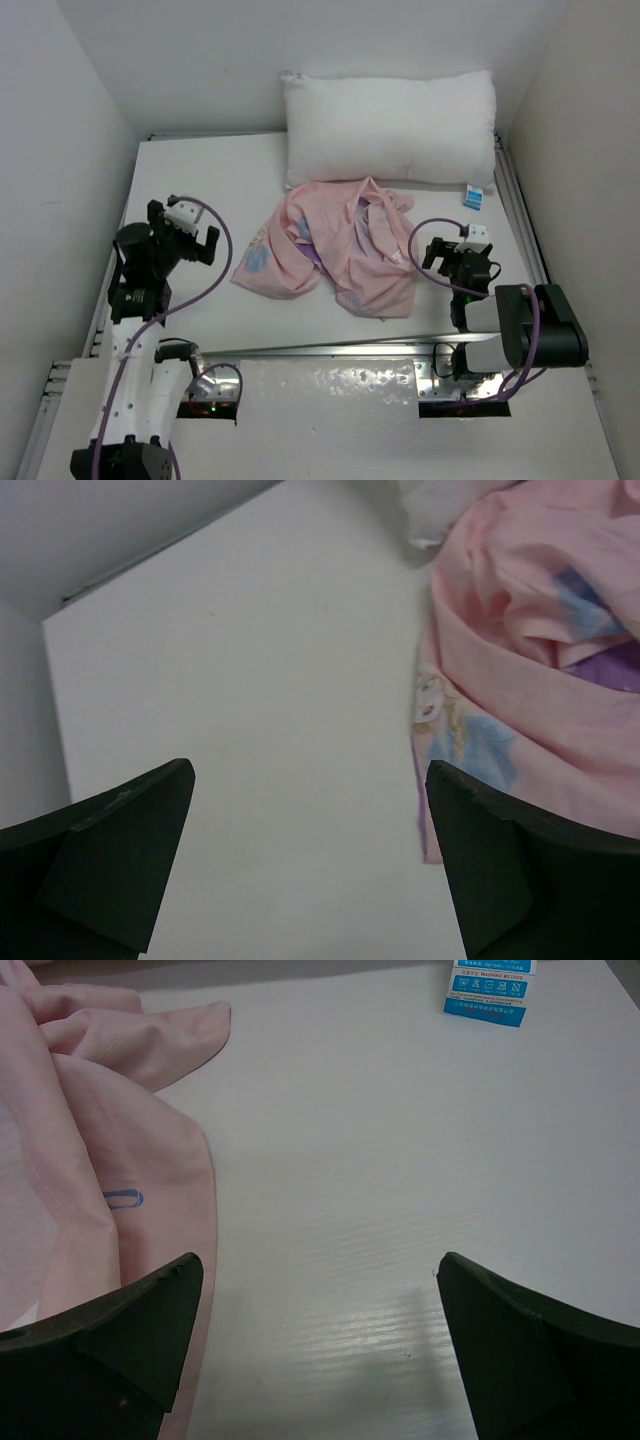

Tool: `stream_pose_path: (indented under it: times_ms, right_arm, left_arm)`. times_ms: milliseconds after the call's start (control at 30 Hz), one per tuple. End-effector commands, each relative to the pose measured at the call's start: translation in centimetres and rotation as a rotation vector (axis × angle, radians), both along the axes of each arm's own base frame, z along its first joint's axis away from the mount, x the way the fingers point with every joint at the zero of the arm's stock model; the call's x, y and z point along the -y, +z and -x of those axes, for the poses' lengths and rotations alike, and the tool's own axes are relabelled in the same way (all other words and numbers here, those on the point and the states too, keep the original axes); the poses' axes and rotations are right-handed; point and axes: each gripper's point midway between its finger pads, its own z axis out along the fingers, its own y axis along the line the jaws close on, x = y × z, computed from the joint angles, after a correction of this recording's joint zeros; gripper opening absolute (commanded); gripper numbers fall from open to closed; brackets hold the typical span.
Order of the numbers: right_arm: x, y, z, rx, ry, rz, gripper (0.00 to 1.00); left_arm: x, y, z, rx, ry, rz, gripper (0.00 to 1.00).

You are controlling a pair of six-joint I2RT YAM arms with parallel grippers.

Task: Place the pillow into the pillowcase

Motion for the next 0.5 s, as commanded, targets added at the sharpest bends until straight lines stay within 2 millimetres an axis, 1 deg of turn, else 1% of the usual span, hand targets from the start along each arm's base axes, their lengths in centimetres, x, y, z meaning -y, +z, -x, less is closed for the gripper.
stream_pose_path:
  times_ms: [0, 33, 67, 100, 133, 167, 200, 233, 300, 333, 367, 433, 467]
  right_arm:
    - [-0.4, -0.8, 1.5, -0.01, 0.022, 0.001, 0.99]
    - [-0.4, -0.8, 1.5, -0.008, 0.022, 0.003, 0.99]
    - [-0.4, -0.8, 1.6, -0.011, 0.022, 0.003, 0.99]
    - [-0.4, -0.8, 1.5, -0.008, 0.022, 0.001, 0.99]
    - [-0.4, -0.8, 1.6, -0.011, 0.021, 0.003, 0.99]
    - [-0.4, -0.8, 1.5, -0.01, 0.022, 0.001, 0.99]
    - [-0.4, -0.8, 1.6, -0.01, 0.022, 0.001, 0.99]
    - [-0.4, -0.8, 1.5, -0.01, 0.022, 0.001, 0.99]
    - [-0.4, -0.8, 1.6, -0.011, 0.022, 0.001, 0.99]
    - [-0.4, -0.8, 1.6, -0.01, 0.022, 0.003, 0.99]
    - [-0.4, -0.8, 1.5, -0.01, 0.022, 0.003, 0.99]
    - [-0.4, -0.8, 1.6, -0.011, 0.022, 0.003, 0.99]
    - [-0.4, -0.8, 1.6, -0.011, 0.022, 0.001, 0.99]
  left_arm:
    - [2.8, 1.8, 0.2, -0.054, -0.171, 0.049, 1.0]
    - [2.7, 1.2, 0.2, -0.08, -0.19, 0.0, 1.0]
    - [2.2, -0.5, 0.3, -0.152, -0.183, -0.024, 1.0]
    - [1.8, -1.4, 0.1, -0.182, -0.174, -0.052, 1.0]
    - [1.2, -2.0, -0.2, -0.194, -0.168, -0.096, 1.0]
    - [0.6, -3.5, -0.7, -0.246, -0.149, -0.128, 1.0]
    - [0.3, -4.3, -1.1, -0.27, -0.15, -0.152, 1.0]
    - [0.2, -5.6, -1.8, -0.313, -0.159, -0.173, 1.0]
    - [1.0, -6.0, -2.8, -0.343, -0.182, -0.222, 1.0]
    - [1.3, -7.1, -3.3, -0.386, -0.194, -0.236, 1.0]
    - [2.6, -6.6, -4.0, -0.378, -0.228, -0.275, 1.0]
    - [3.7, -7.2, -4.8, -0.396, -0.268, -0.316, 1.0]
    - [4.5, -6.7, -5.3, -0.381, -0.284, -0.343, 1.0]
